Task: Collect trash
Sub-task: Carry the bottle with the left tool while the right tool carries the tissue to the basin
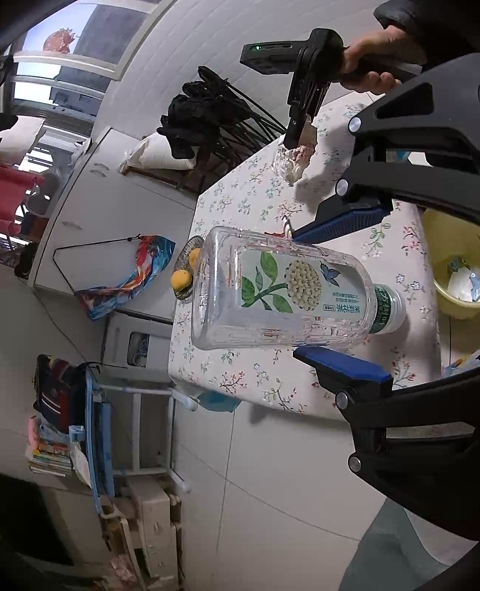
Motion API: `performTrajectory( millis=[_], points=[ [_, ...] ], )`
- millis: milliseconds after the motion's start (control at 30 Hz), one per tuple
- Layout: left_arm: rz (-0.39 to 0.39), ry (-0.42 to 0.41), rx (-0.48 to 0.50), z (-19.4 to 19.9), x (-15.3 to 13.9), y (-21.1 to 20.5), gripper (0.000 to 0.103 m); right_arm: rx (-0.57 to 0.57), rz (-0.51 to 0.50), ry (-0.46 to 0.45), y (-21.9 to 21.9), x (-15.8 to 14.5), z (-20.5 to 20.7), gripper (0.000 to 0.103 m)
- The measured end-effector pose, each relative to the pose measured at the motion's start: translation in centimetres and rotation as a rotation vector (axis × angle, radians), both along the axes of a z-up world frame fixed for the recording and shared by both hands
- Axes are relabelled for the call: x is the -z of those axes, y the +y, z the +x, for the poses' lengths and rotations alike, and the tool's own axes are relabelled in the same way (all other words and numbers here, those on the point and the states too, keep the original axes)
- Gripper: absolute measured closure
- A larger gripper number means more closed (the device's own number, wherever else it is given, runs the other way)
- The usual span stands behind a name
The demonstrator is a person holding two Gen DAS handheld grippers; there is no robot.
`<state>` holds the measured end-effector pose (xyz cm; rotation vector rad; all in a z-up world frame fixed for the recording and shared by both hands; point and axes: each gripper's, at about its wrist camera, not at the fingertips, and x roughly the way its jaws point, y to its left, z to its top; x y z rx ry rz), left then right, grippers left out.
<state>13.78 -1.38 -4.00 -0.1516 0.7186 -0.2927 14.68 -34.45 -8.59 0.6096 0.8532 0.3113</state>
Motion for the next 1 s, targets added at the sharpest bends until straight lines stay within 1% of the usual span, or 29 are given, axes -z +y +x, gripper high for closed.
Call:
performTrajectory(
  millis=[267,567,1000],
  points=[
    [-0.041,0.003,-0.007,-0.7,0.0,0.5,0.048,0.015,0.034,-0.013,0.1,0.5,-2.5,0.082],
    [-0.093,-0.007,0.028,-1.7,-0.1,0.0,0.048,0.002,0.063,-0.046,0.9,0.5,-4.3,0.082],
    [-0.119,0.012,0.067,-4.2,1.0,-1.1,0.048,-0.028,0.073,-0.055,1.8,0.7,-7.3,0.082]
  ],
)
